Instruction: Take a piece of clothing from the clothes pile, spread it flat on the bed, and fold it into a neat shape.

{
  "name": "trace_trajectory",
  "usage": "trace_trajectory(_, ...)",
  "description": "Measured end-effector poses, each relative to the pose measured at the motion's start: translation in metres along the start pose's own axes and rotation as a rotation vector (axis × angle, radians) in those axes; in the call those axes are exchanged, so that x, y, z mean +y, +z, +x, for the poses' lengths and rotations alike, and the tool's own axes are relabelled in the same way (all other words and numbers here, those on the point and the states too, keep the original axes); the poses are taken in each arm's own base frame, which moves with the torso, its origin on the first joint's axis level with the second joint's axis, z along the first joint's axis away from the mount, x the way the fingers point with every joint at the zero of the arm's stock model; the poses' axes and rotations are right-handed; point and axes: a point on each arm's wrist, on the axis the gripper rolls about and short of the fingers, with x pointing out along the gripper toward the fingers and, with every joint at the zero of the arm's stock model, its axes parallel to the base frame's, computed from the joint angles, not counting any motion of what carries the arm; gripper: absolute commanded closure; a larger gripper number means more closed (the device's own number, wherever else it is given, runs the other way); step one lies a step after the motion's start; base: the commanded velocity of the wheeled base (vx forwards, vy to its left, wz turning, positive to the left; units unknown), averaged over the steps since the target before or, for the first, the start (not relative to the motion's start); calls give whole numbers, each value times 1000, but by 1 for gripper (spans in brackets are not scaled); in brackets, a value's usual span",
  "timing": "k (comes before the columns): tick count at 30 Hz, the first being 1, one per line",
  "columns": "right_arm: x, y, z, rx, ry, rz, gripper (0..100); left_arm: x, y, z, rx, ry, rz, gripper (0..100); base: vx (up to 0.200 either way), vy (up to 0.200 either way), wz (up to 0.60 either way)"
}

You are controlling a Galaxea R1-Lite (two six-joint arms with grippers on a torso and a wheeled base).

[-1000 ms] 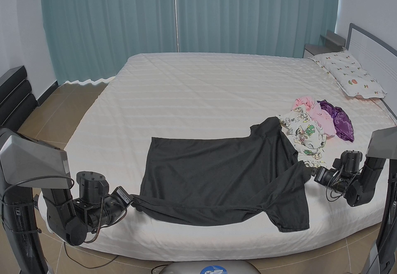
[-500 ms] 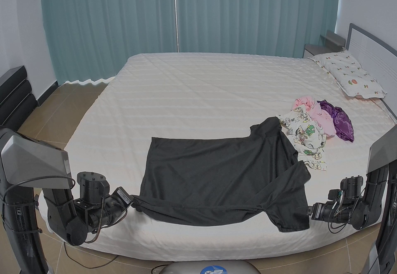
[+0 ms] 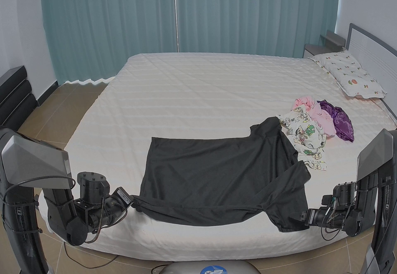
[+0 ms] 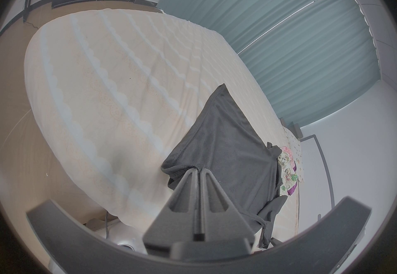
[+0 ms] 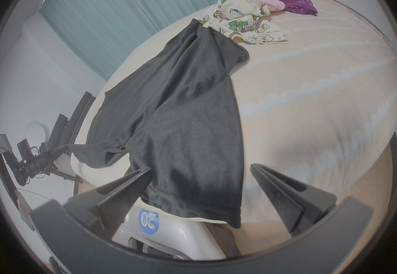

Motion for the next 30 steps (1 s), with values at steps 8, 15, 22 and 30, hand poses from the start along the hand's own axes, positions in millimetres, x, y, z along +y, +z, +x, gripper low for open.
trace_trajectory(8, 3, -5, 5, 10, 3, 2, 100, 0, 0, 1, 0, 0, 0, 100, 0, 0, 0)
trace_trajectory(15, -2, -13, -4, 40, -46, 17, 100, 0, 0, 0, 1, 1, 0, 100, 0, 0, 0)
trace_trajectory(22, -9, -16, -24, 31, -72, 55, 100, 0, -1, -2, 4, 2, 1, 100, 0, 0, 0)
trace_trajectory(30, -13, -7, -48, 35, -104, 106, 100, -3, 1, -9, -7, -8, 11, 100, 0, 0, 0)
